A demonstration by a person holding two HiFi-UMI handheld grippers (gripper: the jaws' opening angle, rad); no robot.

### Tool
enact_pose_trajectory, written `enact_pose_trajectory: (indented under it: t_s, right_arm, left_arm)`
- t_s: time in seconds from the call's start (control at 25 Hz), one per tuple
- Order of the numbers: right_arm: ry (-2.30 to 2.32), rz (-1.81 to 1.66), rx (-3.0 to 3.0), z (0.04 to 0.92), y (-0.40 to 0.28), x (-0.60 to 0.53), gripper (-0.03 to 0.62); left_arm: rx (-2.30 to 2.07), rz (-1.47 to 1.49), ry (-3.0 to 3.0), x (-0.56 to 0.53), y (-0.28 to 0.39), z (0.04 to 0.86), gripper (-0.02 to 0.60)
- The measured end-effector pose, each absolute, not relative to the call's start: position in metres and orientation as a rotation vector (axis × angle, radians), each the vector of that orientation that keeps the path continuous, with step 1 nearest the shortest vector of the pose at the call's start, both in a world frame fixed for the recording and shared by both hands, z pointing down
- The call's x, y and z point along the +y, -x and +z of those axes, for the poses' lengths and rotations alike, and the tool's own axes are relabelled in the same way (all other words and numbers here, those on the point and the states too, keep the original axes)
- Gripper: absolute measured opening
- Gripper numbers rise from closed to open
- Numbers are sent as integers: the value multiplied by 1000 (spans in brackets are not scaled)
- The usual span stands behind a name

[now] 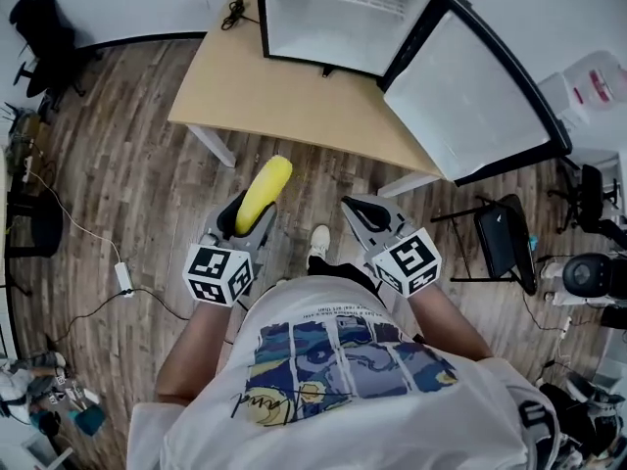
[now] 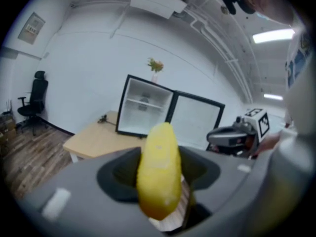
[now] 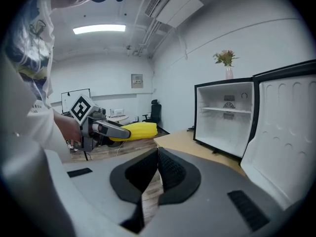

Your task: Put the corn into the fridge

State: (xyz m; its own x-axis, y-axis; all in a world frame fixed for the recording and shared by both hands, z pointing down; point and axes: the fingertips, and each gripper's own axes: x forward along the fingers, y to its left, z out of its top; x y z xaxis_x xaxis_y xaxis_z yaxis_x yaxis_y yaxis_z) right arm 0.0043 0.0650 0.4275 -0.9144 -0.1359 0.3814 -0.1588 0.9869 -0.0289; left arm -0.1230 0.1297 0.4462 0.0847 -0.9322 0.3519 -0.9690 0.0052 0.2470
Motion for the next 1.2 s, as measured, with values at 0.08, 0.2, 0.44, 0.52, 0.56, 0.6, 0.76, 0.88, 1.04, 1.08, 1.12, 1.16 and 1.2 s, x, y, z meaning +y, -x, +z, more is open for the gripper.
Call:
enact_pose_trajectory:
  t_s: [0.08,0.2,0.44,0.52,0.56,0.6,0.76,0.88,1.04,1.08,1.12,1.16,1.2]
  right_arm:
    - [-176,55,-2751,423,5,37,12]
    - [-150,74,-2745,425,6,1,12]
    - [-199,161,-2705,448,-10,-63,12]
    - [-218,191,-2698,452,-12,-76,12]
    - [-228,200,-2696,453,-12,-83,12]
    - [-241,208,-2694,455,-11,-90,12]
    - [-323,233,-2678,455,-5,-116,12]
    - [-415,243,-2669,448,-2,-136,12]
    - [-533,260,-2632,444,-1,-159,12]
    - [-564,267,-2622,442,-1,-164,12]
    - [-597,276,-2612,441,-1,-168,12]
    - [-631,286,-2602,439,-1,-172,12]
    - [-664,296,-2592,438,-1,-176,12]
  left_arm:
    - [-1885,150,-1942,98,134,446,241]
    - [-1897,183,-1934,51,145,448,241]
    - [-1943,197,-1921,-45,165,453,241]
    - [-1954,209,-1896,-73,175,460,241]
    - [-1960,213,-1884,-87,182,464,241]
    - [-1967,217,-1873,-102,190,468,241]
    - [-1981,229,-1836,-157,220,487,241]
    - [-1981,243,-1831,-199,241,501,241]
    - [-1977,252,-1817,-249,266,518,241]
    - [-1977,254,-1812,-261,272,522,241]
    - [-1979,257,-1809,-272,277,526,241]
    - [-1980,263,-1807,-284,282,529,241]
    - [-1980,270,-1806,-295,287,533,241]
